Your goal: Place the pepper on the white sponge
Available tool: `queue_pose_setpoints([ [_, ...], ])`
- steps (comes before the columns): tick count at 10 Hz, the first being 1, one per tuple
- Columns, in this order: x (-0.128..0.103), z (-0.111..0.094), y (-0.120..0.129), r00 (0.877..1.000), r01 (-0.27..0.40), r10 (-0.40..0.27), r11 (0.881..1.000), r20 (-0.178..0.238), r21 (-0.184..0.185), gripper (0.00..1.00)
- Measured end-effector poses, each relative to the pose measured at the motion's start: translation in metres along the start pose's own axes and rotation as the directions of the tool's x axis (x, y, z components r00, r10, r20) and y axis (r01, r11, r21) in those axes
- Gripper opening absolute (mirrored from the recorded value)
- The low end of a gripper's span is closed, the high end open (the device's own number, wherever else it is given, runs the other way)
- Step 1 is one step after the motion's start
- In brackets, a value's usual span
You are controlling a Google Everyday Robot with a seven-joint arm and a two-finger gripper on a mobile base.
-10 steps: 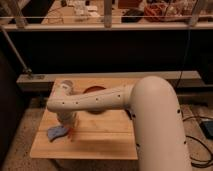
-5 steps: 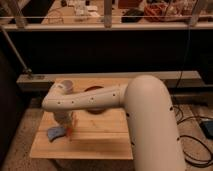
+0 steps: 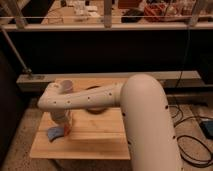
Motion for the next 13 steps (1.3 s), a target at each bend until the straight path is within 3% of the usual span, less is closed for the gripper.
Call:
queue_pose_setpoints([
  [6, -0.003, -0.002, -0.029, 0.998, 0.063, -0.063, 0.998, -0.009, -0.004, 0.09],
  [13, 0.0, -0.001, -0.039, 0.995, 0.1, -0.1, 0.995, -0.016, -0.02, 0.09],
])
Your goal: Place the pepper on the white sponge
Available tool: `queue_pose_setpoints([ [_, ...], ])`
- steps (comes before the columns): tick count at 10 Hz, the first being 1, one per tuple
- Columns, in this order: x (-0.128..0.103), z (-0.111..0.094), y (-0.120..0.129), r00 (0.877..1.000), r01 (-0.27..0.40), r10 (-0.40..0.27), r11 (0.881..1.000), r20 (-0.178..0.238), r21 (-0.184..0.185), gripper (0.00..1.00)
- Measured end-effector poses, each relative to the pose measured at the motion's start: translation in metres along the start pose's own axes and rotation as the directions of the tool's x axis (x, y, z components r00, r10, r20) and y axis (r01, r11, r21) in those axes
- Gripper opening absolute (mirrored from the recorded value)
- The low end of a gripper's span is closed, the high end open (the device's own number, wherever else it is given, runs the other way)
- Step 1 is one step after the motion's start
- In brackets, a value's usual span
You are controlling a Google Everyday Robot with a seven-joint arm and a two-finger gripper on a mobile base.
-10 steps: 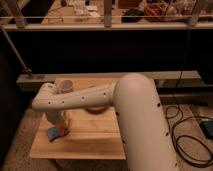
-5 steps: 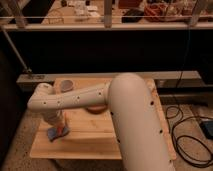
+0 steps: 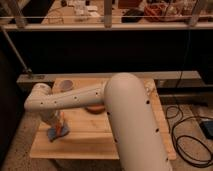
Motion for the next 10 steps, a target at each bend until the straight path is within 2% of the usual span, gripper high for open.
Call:
queue_pose_setpoints([
  [1, 0.0017, 0.0003, -0.0015, 1.0, 0.006, -0.006, 1.0, -0.005, -0.003, 0.1],
  [3, 0.0, 0.0008, -0.0053, 1.0, 0.015, -0.015, 1.0, -0.002, -0.005, 0.21],
  [4, 0.0003, 0.0009, -0.005, 1.0, 0.017, -0.017, 1.0, -0.002, -0.006, 0.23],
  [10, 0.0001, 0.0032, -0.0083, 0.999, 0.04, -0.04, 0.999, 0.0, -0.013, 0.23],
])
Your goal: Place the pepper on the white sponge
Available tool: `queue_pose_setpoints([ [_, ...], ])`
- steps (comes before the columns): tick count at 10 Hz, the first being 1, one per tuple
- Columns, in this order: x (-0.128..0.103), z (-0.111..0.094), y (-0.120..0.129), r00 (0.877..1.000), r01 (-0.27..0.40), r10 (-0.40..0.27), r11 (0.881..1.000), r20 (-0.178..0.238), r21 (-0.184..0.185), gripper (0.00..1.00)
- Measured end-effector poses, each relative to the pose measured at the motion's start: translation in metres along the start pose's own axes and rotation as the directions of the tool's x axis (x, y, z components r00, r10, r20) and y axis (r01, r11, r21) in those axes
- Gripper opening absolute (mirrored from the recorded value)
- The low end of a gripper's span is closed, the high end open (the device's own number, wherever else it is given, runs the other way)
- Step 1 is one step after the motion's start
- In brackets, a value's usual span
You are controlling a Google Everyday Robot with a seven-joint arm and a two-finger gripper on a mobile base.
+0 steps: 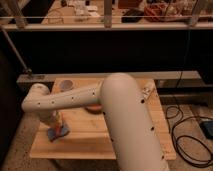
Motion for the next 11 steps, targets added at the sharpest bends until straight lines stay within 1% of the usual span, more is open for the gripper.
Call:
queue_pose_setpoints([
  [11, -0.0017, 0.0049, 0.0035, 1.0, 0.016, -0.016, 1.0, 0.003, 0.004, 0.23],
])
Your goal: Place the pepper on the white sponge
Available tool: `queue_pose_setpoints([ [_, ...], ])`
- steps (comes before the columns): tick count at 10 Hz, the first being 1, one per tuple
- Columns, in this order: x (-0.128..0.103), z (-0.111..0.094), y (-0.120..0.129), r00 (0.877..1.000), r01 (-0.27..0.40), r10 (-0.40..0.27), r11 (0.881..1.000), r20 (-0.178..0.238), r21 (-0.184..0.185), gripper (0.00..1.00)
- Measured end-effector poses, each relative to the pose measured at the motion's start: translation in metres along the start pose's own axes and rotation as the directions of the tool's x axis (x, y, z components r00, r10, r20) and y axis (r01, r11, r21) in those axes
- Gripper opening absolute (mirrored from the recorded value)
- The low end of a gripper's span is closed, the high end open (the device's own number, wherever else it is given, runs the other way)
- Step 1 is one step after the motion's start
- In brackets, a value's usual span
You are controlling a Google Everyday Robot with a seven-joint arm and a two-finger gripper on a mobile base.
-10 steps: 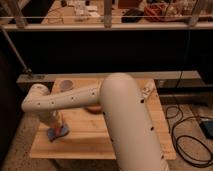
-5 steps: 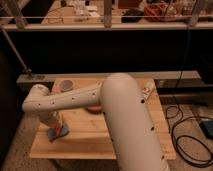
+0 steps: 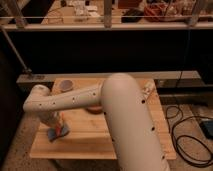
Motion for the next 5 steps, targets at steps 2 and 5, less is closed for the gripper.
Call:
queue_pose_setpoints([
  [2, -0.0003, 0.0005, 0.0003, 1.0, 0.005, -0.005, 1.0, 0.001, -0.001, 0.23],
  [5, 0.0003, 0.001, 0.0004, 1.0, 0.019, -0.019, 1.0, 0.001, 0.0, 0.23],
])
